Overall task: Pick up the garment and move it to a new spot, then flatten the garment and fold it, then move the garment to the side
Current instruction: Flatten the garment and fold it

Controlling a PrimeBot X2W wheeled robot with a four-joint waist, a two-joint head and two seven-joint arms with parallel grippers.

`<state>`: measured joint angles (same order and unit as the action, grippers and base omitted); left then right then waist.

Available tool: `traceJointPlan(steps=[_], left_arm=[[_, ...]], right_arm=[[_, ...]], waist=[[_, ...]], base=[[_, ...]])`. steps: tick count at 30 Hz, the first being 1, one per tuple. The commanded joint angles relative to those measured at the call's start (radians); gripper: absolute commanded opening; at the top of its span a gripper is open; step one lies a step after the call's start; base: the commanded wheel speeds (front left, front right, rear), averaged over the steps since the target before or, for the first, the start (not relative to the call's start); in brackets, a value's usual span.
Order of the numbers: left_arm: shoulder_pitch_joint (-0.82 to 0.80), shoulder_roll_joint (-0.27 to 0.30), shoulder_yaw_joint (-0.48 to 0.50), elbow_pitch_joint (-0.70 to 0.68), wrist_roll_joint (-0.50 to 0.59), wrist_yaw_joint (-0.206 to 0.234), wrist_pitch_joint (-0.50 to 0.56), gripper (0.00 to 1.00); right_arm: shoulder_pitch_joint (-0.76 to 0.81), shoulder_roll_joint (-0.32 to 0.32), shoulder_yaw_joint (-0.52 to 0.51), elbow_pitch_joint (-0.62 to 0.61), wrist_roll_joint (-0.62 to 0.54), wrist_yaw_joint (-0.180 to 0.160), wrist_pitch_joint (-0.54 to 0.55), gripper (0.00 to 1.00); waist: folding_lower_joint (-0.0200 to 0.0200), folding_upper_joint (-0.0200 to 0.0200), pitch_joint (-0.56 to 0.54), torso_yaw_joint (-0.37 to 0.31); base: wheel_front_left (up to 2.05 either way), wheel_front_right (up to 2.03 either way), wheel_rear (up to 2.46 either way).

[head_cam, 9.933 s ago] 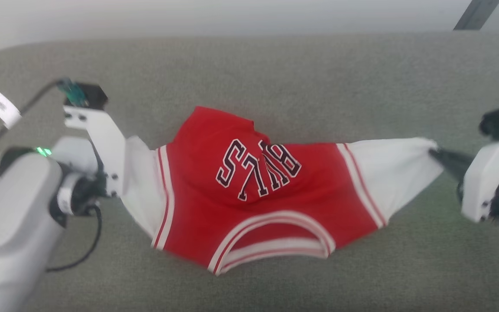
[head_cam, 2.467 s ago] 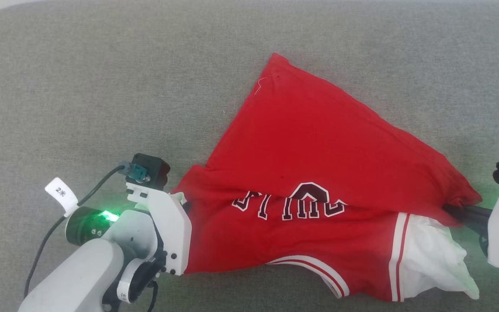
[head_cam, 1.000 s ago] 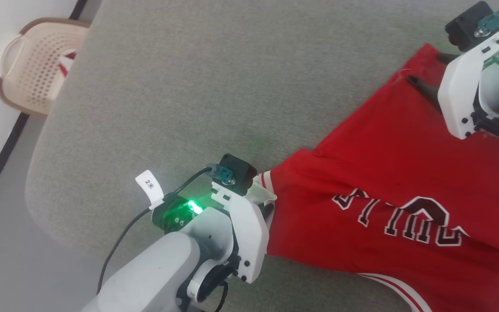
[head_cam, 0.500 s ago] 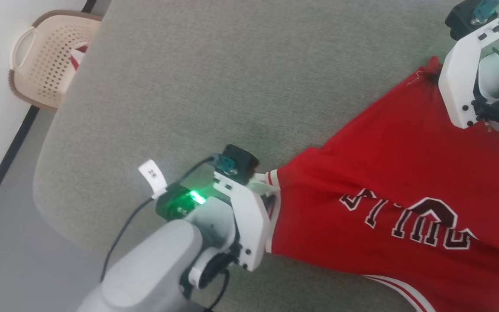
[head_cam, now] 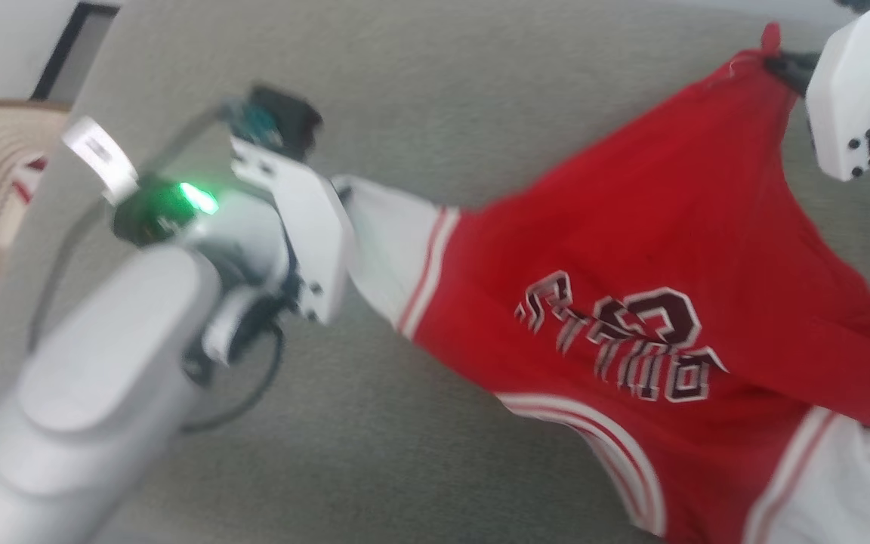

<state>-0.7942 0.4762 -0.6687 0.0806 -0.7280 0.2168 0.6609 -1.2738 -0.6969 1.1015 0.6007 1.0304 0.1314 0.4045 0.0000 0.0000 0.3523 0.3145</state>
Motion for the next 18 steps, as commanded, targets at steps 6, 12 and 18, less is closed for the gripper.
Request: traceJointPlan(steps=[6, 12, 18], left_arm=[[-0.166, 0.081, 0.047, -0.007, 0.032, -0.016, 0.08, 0.0], [-0.299, 0.135, 0.079, 0.048, 0.051, -0.053, 0.099, 0.0], [-0.419, 0.155, 0.089, 0.135, 0.082, -0.099, 0.085, 0.0]], right_arm=[[-0.058, -0.043, 0.011, -0.071, 0.011, -0.001, -0.072, 0.0], [-0.109, -0.054, -0.021, -0.11, 0.016, -0.001, -0.12, 0.0], [-0.149, -0.056, -0.053, -0.135, -0.003, -0.001, -0.146, 0.0]], waist=[[0.0, 0.0, -0.094, -0.138], [0.0, 0.0, -0.137, -0.214], [0.0, 0.0, -0.17, -0.266]], base=[[0.0, 0.0, 0.0], [0.0, 0.0, 0.0], [0.0, 0.0, 0.0]])
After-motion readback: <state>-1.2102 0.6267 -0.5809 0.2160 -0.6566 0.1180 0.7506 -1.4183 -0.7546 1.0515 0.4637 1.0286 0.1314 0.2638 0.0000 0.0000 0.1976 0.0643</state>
